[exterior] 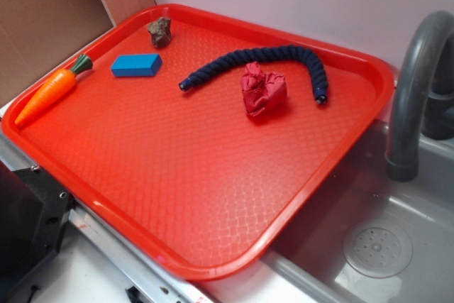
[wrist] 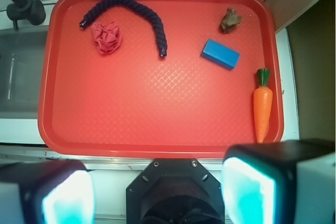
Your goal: Grab the rock.
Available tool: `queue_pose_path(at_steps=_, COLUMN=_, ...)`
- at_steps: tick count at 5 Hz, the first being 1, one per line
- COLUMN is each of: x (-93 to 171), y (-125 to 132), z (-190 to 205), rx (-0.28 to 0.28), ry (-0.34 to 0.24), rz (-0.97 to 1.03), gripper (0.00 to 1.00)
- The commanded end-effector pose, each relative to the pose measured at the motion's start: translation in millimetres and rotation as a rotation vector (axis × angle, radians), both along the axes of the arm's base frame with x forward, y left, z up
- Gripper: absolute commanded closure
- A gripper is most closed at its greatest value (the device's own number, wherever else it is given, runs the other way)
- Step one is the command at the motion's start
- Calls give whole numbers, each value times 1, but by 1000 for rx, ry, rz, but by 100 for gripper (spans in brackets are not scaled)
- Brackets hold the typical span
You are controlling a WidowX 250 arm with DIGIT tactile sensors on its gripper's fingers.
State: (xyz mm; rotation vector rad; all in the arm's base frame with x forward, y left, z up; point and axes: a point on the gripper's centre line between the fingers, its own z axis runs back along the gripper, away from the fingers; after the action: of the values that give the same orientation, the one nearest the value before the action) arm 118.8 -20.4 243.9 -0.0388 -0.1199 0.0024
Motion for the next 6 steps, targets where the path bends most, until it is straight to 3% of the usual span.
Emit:
queue_pose_path(at_steps=1, x=0, y=0, z=0, rx=0, ry=0, rz=0, gripper=0)
queue_pose_path(at_steps=3, x=41, y=20, z=-16, rx=-100, ry=-190, rz=388, gripper=0)
queue_pose_path(at_steps=4, x=78, y=42, z=-41, rx=-98, ry=-302, rz=554, gripper=0)
queue_pose_path(at_steps=5, x=114, y=72, z=-74, rx=-13, ry=-328, rz=624, gripper=0)
queue_pose_path(at_steps=6, x=141, y=95, z=-97, rx=-2, ry=-438, rz=721, gripper=0)
